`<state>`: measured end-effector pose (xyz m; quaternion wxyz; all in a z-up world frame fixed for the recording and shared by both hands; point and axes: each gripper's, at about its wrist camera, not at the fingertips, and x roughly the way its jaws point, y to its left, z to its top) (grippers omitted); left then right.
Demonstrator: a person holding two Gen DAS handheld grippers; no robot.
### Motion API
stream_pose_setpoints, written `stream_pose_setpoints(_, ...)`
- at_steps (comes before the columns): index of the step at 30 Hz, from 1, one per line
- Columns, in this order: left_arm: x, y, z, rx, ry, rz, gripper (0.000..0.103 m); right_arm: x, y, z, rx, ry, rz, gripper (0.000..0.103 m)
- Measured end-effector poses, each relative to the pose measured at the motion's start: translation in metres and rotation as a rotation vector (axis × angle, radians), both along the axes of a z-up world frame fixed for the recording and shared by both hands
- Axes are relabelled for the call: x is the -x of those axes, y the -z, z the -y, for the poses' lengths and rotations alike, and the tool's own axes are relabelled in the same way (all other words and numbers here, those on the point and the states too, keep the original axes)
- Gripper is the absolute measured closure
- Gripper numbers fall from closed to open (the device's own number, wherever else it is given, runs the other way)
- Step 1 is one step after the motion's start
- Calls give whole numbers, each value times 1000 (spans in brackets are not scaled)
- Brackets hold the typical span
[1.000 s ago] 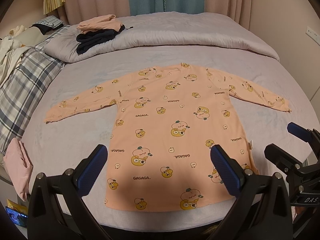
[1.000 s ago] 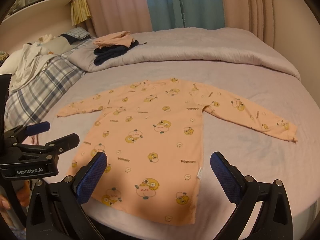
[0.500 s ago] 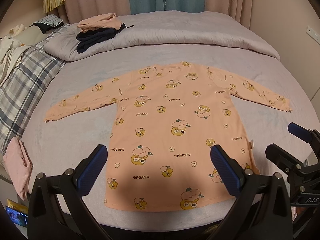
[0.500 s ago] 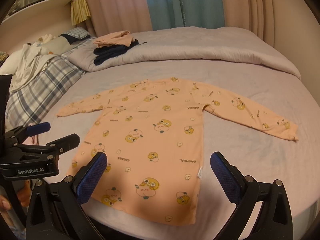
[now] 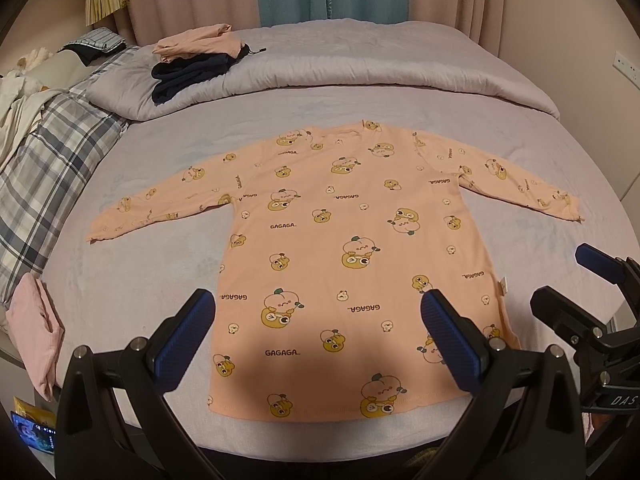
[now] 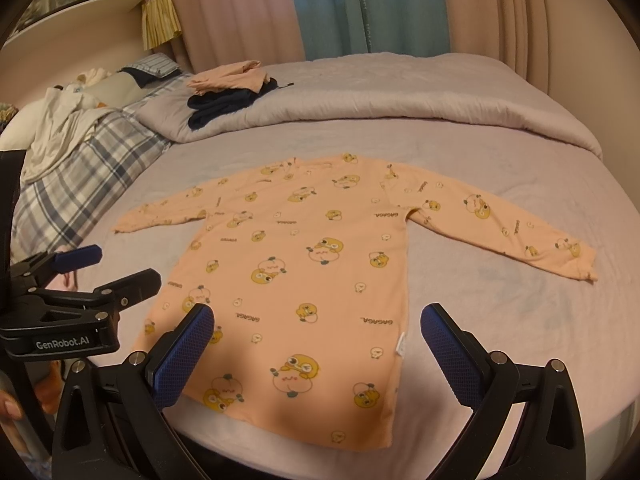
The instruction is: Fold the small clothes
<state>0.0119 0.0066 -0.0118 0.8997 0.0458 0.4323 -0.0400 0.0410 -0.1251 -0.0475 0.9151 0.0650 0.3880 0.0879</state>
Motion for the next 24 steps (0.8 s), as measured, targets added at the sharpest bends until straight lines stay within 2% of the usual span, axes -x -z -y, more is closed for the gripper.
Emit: stream_pose_setpoints(24,1,3,-1,2,3,-6,0,1,4,-1,0,2,-4,1)
